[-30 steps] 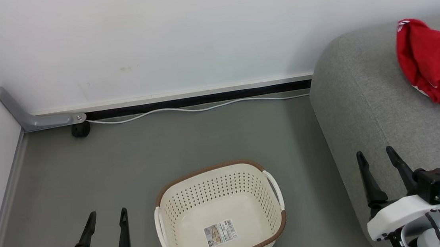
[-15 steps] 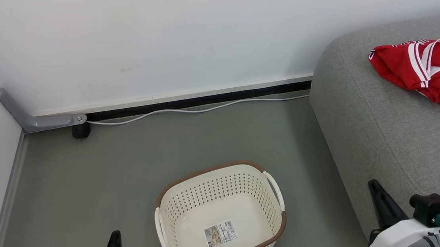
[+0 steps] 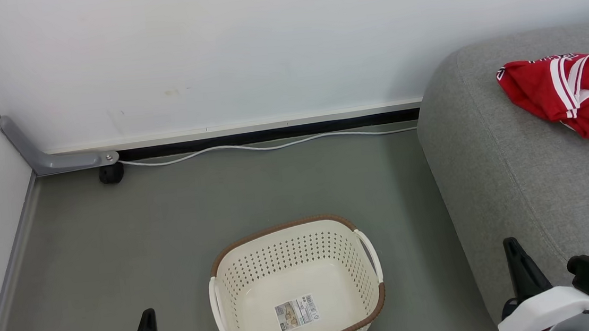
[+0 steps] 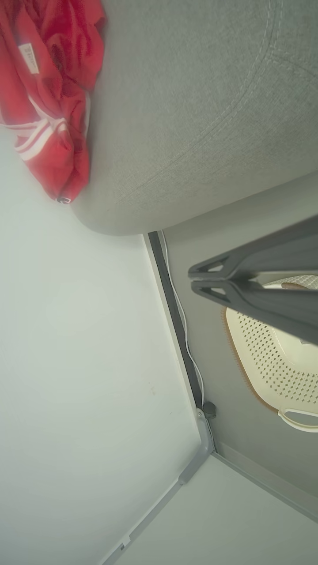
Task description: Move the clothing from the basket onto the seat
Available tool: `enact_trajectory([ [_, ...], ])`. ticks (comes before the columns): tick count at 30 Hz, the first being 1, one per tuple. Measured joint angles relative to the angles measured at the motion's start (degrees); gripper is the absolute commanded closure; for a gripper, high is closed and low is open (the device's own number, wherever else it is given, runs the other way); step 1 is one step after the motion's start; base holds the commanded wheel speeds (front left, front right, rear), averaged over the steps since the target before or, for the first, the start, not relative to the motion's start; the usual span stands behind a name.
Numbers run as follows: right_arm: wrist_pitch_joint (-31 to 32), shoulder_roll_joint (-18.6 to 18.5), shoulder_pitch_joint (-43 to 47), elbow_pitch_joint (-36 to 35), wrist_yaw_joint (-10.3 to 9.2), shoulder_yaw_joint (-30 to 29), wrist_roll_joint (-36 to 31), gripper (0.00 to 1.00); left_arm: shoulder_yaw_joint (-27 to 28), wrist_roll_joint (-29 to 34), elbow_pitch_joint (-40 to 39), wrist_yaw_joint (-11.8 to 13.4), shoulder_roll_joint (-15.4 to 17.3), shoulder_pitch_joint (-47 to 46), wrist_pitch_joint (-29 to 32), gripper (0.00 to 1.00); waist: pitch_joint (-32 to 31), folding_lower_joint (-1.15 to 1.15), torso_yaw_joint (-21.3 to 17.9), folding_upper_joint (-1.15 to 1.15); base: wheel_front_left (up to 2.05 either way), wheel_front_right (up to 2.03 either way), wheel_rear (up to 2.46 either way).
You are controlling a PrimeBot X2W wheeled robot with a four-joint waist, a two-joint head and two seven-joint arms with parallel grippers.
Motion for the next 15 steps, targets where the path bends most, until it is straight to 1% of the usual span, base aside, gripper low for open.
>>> enact_trajectory([
  [15,2.5,0.1,0.0,-1.5,0.0,-1.3,9.9,1.0,0.5,-10.0,-0.7,-0.4,0.1,-0.5,2.4,1.0,0.0,0.0,0.4,0.0,0.0,0.0,0.0],
])
